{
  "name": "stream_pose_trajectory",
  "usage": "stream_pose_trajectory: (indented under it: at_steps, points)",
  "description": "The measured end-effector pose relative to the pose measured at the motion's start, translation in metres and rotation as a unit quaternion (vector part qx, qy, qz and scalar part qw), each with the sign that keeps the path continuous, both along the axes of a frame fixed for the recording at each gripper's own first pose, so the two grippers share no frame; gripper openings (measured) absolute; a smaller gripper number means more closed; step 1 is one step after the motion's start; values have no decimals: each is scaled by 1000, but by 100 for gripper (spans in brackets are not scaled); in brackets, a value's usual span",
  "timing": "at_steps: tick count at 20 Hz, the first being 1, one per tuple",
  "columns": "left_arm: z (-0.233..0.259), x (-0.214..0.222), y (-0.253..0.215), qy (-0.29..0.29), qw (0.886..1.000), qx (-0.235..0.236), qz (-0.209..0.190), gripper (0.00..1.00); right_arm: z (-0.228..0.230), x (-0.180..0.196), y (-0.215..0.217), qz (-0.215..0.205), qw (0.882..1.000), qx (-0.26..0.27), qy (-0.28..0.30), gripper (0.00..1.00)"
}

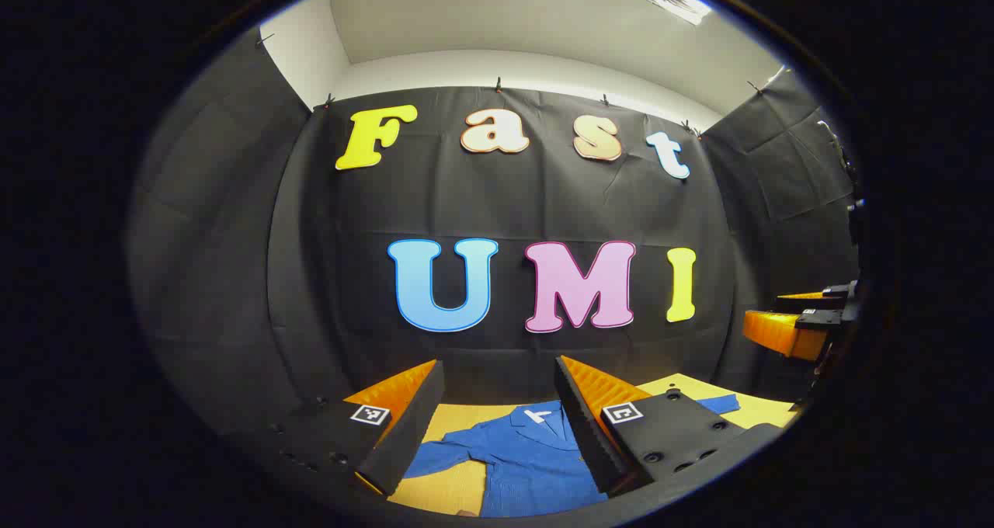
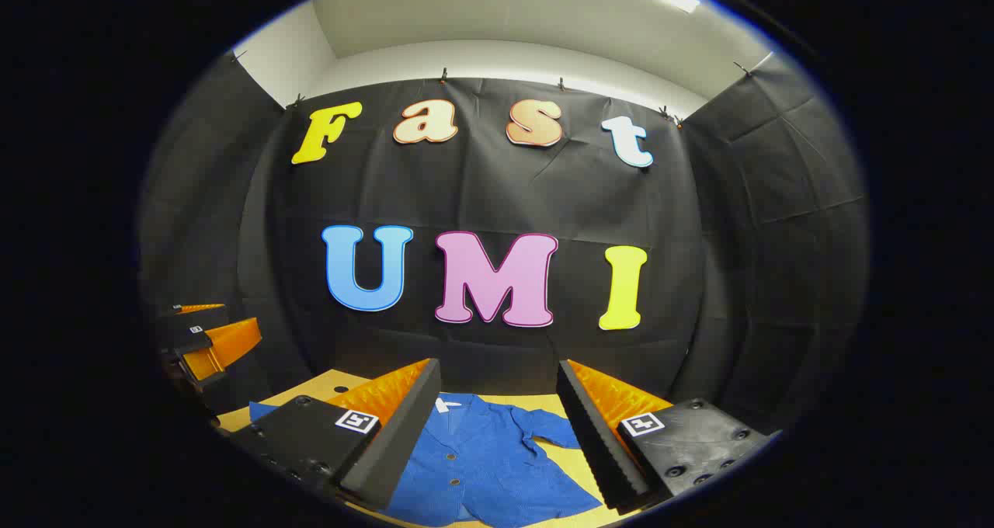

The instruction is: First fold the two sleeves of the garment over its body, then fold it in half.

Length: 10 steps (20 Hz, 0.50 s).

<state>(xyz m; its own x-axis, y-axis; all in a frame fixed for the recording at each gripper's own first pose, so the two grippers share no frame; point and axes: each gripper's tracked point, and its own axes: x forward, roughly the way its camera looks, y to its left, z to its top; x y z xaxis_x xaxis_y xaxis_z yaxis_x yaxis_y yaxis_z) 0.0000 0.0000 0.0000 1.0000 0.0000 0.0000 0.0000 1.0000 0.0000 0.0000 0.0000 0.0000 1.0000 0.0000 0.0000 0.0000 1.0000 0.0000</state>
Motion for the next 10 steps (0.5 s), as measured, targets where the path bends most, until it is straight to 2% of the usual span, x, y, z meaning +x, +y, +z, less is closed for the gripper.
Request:
stream_pose_trajectory:
  at_steps: [6, 7, 10]
  points:
    - [-8, -7, -4, 8, 1000, -5, -14, 82, 16, 3, -3, -1, 1000, -20, -17, 97]
    - [-5, -6, -2, 5, 1000, 2, -14, 82, 20, 2, -1, 1, 1000, -18, -22, 94]
    - [4, -4, 2, -10, 1000, 7, -4, 82, 18, -3, 3, 9, 999, -21, -23, 97]
